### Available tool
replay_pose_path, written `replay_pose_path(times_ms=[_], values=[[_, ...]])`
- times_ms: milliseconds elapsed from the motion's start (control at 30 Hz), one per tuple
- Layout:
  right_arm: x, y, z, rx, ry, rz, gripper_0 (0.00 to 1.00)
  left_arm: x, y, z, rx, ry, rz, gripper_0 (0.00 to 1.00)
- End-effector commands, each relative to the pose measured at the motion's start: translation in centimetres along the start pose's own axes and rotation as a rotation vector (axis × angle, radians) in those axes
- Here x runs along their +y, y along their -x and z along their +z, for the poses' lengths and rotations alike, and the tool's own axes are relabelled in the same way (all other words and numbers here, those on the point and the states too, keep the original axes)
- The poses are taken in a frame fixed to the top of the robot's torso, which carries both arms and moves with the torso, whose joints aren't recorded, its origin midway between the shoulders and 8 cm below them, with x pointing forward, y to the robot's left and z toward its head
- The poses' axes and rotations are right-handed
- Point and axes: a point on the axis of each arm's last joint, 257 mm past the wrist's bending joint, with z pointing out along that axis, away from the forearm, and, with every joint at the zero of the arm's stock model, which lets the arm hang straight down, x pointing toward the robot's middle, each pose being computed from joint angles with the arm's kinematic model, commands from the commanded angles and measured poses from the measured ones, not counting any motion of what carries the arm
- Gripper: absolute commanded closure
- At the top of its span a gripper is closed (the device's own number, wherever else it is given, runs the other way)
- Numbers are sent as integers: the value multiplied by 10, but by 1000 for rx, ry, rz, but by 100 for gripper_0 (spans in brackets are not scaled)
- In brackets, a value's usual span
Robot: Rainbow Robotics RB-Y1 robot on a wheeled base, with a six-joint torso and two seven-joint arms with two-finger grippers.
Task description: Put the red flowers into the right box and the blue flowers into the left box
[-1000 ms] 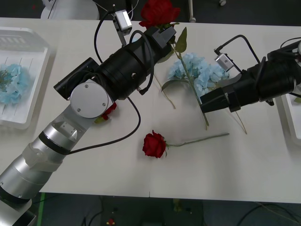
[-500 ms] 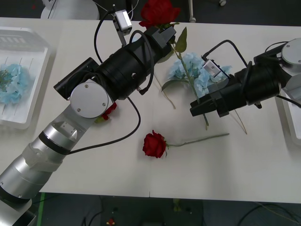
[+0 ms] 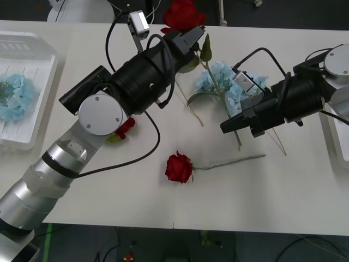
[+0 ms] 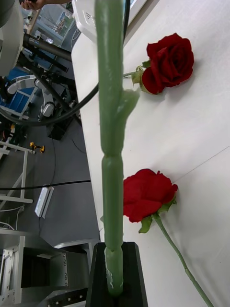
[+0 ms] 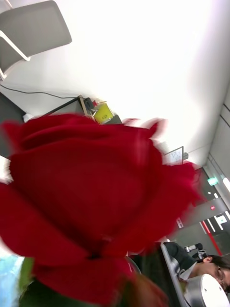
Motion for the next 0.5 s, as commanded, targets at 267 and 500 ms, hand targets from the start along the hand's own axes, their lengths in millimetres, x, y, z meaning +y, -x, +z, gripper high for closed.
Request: replay_pose_path(times_ms=[267,500], values=[[3,5,10,-12,-3,8,100,39,65,-77,201,118,66,0],[-38,17,-12,-50,-172,75,100,85,86,-166,504,322,241,0]])
